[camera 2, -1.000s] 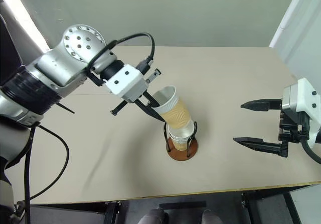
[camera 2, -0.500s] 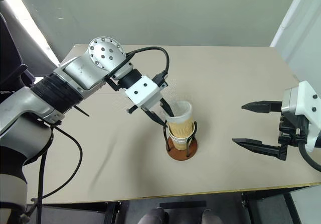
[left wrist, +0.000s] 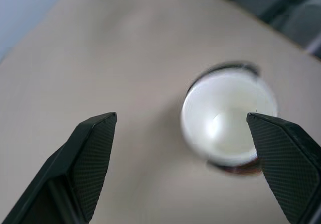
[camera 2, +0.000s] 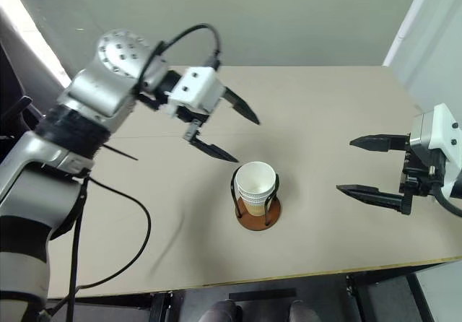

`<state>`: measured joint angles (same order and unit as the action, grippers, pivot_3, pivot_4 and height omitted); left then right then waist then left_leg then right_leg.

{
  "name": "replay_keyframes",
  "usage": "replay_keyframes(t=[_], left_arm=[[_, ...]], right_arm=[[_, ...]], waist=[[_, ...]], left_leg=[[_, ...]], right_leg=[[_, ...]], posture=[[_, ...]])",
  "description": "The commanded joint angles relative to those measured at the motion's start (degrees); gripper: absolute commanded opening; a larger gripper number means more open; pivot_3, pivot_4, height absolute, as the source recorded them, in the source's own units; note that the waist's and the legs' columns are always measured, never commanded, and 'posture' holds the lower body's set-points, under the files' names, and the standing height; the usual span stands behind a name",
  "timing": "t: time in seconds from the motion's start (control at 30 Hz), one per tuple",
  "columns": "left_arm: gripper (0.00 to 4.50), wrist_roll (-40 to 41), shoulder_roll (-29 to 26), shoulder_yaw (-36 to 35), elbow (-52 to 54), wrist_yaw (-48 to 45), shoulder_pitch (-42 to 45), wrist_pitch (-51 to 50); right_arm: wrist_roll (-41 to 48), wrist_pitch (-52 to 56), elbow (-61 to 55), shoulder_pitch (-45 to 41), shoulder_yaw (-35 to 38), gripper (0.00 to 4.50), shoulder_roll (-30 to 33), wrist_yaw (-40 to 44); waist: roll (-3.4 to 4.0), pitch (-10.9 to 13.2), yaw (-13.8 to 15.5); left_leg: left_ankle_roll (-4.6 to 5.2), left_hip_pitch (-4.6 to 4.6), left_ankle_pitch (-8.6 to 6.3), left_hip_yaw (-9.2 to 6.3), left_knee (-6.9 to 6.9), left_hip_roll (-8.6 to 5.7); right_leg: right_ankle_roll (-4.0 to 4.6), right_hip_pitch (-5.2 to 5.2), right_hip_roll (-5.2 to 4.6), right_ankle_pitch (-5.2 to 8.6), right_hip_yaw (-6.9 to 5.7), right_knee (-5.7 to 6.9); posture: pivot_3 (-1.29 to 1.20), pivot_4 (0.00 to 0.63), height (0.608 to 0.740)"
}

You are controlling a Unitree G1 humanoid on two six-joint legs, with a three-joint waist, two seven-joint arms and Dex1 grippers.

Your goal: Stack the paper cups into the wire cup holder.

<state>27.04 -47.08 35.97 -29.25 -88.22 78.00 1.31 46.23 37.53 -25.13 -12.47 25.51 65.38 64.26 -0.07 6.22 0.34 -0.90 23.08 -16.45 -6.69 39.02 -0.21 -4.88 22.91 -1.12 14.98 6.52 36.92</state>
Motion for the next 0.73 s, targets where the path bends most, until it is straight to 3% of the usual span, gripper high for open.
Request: replay_keyframes(t=[0.03, 0.23, 0.33, 0.53, 0.73], left_arm=[[4.49, 0.6, -7.3, -10.2, -1.7, -0.4, -6.6, -8.5], [4.49, 10.5, -22.4, -24.3, 3.0, -4.3, -28.4, -20.0], [4.49, 12.4, -26.0, -31.3, 7.6, -4.3, -41.0, -22.1], [4.49, 14.2, -25.5, -42.2, 16.7, -0.3, -55.5, -27.1], [4.49, 13.2, -24.6, -46.1, 19.9, 0.9, -58.3, -29.7]], right_arm=[[-2.9, -4.0, 7.6, -4.0, -4.4, 4.50, -0.1, 4.2], [-7.0, -7.3, 23.1, -9.4, -10.1, 4.50, 1.0, 13.6], [-7.5, -6.9, 26.3, -8.8, -11.3, 4.50, 0.9, 17.1], [-9.9, -6.8, 29.3, -11.9, -15.0, 4.50, -2.0, 17.6], [-11.1, -5.5, 31.6, -16.1, -17.2, 4.50, -3.4, 18.0]], waist=[[0.03, 0.0, -0.2], [0.06, 0.0, -0.4], [0.05, 0.0, 0.5], [-0.01, 0.0, 1.2], [-0.01, 0.0, 0.6]], left_leg=[[-0.03, 0.05, 0.02, 0.00, -0.01, 0.00], [-0.17, 0.09, 0.10, 0.00, -0.19, 0.02], [-0.22, 0.17, 0.13, -0.13, -0.22, 0.00], [-0.38, 0.00, 0.25, -0.22, -0.22, 0.00], [-0.43, -0.31, 0.30, -0.20, -0.23, 0.01]], right_leg=[[0.00, 0.06, 0.07, 0.00, -0.06, 0.02], [0.01, 0.42, 0.10, 0.00, -0.07, 0.05], [0.11, 0.44, 0.02, 0.05, -0.03, 0.02], [0.33, 0.19, 0.03, 0.02, -0.12, 0.16], [0.74, 0.05, 0.05, 0.10, -0.14, 0.44]], posture=[[0.00, 0.150, 0.740], [0.00, 0.150, 0.740], [0.00, 0.150, 0.740], [0.00, 0.150, 0.740], [0.00, 0.150, 0.740]])
